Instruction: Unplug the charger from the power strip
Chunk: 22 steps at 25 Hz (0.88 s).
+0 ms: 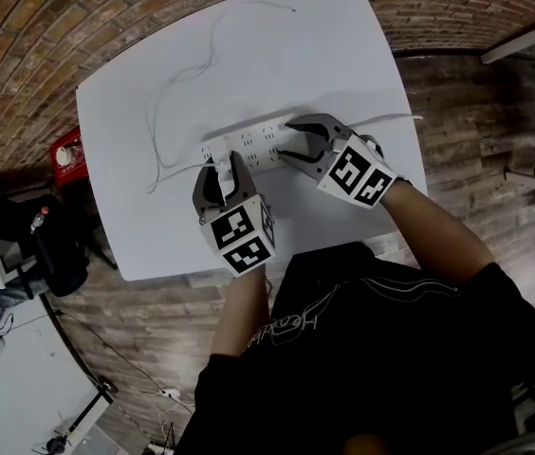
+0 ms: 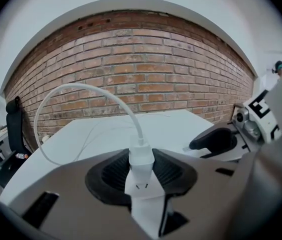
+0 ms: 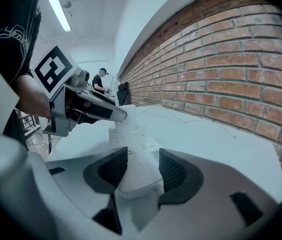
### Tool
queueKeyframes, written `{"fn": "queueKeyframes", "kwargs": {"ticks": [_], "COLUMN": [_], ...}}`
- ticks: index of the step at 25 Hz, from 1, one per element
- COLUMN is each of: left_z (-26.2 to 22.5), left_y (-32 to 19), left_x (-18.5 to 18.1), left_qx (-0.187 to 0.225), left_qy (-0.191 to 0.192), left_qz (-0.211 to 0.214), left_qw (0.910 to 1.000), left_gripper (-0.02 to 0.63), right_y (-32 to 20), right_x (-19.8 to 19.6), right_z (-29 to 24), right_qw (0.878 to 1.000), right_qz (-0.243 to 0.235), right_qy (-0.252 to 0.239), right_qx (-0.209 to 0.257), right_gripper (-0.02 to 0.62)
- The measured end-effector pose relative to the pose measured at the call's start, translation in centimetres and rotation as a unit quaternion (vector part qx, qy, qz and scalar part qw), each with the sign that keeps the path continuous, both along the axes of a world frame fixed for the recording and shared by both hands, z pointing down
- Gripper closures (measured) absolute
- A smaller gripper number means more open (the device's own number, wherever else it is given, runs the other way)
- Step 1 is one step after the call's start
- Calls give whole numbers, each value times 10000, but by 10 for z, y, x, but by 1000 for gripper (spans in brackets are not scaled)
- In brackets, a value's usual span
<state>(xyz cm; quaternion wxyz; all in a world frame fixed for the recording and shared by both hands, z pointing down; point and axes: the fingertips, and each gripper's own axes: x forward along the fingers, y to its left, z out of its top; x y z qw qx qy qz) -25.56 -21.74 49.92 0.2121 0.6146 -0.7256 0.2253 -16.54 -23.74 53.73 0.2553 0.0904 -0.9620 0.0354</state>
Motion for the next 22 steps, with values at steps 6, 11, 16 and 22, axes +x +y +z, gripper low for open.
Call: {"fn": "queueKeyframes", "kwargs": {"ticks": [6, 11, 16, 22], "left_z": [4, 0, 0, 1], "left_y": [-1, 0, 1, 4], "left_x": [-7, -1, -2, -5], "left_qx": [32, -21, -21, -52], "left_qy": [862, 178, 466, 563], "left_qz": [-171, 32, 45, 43], "left_qw": [9961, 9998, 9989, 9984], "left_gripper": [471, 469, 469, 471], "right_y": [0, 0, 0, 0], "right_x": [1, 1, 1, 0], "right_z": [0, 0, 0, 0], "right_qw": [10000, 10000, 10000, 10000], "right_qz": [3, 8, 0, 29], "right_qy": [11, -4, -3, 3], "right_qx": [21, 23, 22, 45], "right_gripper": [422, 422, 422, 422]}}
